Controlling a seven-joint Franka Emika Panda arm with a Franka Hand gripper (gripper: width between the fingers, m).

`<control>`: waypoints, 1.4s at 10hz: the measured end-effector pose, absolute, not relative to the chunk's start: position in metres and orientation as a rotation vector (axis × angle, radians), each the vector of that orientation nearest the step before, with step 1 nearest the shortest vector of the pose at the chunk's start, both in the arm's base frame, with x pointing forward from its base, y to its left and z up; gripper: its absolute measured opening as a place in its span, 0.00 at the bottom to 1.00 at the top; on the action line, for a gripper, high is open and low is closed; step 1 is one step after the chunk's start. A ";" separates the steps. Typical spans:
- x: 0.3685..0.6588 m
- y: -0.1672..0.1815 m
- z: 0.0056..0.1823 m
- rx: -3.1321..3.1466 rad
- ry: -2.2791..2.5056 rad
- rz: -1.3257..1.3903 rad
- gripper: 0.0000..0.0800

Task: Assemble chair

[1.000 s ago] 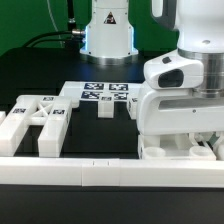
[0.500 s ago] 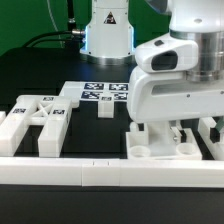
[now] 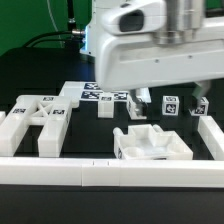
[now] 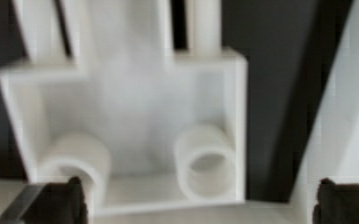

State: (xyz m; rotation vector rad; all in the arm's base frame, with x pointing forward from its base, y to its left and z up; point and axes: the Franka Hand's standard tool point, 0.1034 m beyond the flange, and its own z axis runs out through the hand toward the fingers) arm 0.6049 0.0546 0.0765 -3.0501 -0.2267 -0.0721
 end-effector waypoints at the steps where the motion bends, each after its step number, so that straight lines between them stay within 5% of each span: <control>1: 0.606 0.059 0.075 -3.047 -0.237 -0.073 0.81; 5: 0.605 0.058 0.074 -3.048 -0.238 -0.068 0.81; 9: 0.561 0.046 0.061 -3.063 -0.244 -0.048 0.81; 14: 0.552 0.045 0.057 -3.057 -0.257 0.041 0.81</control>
Offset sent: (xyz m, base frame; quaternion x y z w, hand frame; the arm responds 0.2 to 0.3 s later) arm 0.0000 0.0000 0.0000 0.0000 0.0000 0.0000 1.0000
